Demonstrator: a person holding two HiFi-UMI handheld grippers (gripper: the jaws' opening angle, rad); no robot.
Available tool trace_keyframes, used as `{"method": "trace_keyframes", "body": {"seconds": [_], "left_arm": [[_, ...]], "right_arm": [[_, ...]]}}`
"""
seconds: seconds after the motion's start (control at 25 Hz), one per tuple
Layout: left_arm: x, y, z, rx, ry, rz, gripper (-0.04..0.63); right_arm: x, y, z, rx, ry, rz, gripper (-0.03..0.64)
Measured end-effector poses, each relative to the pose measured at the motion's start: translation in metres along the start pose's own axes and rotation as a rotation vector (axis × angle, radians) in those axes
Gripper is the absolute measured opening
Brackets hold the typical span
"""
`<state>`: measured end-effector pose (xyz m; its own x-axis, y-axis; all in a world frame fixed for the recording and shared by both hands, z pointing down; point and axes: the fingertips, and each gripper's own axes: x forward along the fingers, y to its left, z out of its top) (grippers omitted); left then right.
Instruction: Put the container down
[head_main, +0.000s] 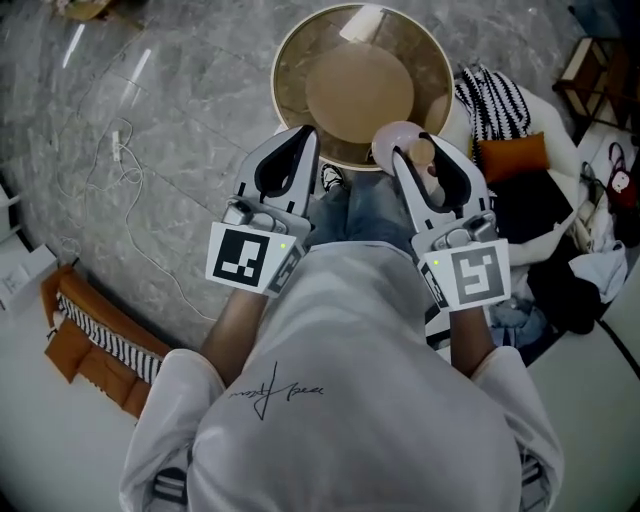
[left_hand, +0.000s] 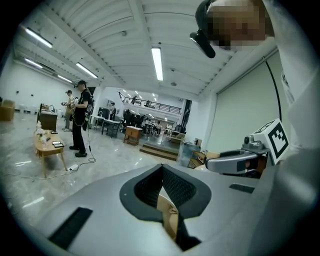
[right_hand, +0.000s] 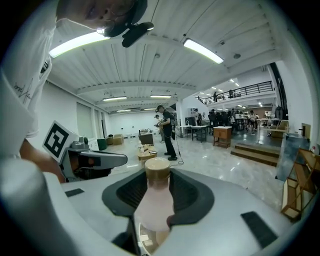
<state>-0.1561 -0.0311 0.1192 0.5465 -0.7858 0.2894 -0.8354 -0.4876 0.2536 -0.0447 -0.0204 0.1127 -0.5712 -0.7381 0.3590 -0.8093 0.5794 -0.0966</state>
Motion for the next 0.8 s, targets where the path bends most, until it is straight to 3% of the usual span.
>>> {"method": "trace_keyframes", "body": {"seconds": [0.36,0.8], "left_arm": [[0.012,0.015,-0.016,-0.011,0.023,0.061,0.018],[0.069,0.014,-0.044,-0.03,0.005,0.041,0.018]], "right_arm": [[0.024,-0.017,-0.022,0.002,0.01,0.055,0.146],[0.052,-0.057,-0.064,0.013,0.028,0.055,0.146]]}}
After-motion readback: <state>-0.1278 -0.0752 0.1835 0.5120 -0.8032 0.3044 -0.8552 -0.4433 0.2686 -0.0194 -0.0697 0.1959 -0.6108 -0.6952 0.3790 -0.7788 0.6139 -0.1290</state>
